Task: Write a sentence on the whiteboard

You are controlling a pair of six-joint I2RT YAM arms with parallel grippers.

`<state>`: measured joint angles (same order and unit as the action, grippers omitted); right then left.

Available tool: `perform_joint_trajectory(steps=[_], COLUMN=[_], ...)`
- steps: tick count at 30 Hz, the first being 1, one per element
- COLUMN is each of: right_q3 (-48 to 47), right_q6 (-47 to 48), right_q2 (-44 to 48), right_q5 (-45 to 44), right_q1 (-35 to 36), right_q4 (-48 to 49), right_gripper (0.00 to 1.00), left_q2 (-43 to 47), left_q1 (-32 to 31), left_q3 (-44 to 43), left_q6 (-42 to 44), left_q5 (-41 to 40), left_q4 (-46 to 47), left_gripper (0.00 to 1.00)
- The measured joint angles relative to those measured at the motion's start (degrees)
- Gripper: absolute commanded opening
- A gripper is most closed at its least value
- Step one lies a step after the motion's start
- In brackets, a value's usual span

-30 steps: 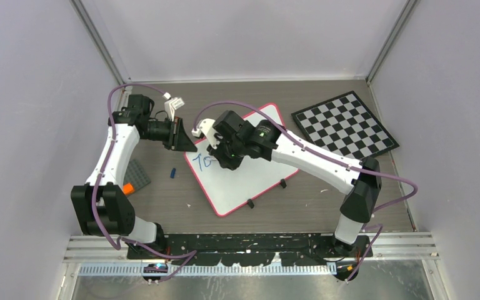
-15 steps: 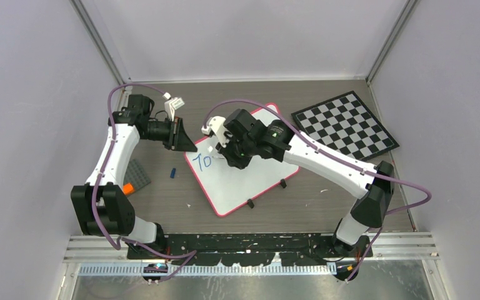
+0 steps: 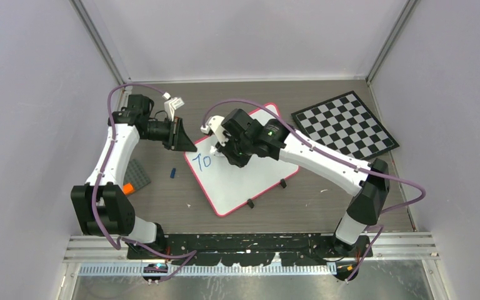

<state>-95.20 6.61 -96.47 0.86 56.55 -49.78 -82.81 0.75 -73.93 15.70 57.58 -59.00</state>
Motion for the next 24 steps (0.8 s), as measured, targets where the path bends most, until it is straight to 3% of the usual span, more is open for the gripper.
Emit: perform_joint_trajectory(steps=[24], right_q3=[-0.63], right_q6=[0.17], right_q2=[-1.18], right_q5=[1.42], right_q1=[0.11], right_q4=[0.17], right_gripper=[0.00], left_q2=[-0.02], left_q1=[0.00], left_q3=[0.00], left_q6=[0.07], left_q5=[-0.20], left_q4=[0.00], left_gripper=[0.00])
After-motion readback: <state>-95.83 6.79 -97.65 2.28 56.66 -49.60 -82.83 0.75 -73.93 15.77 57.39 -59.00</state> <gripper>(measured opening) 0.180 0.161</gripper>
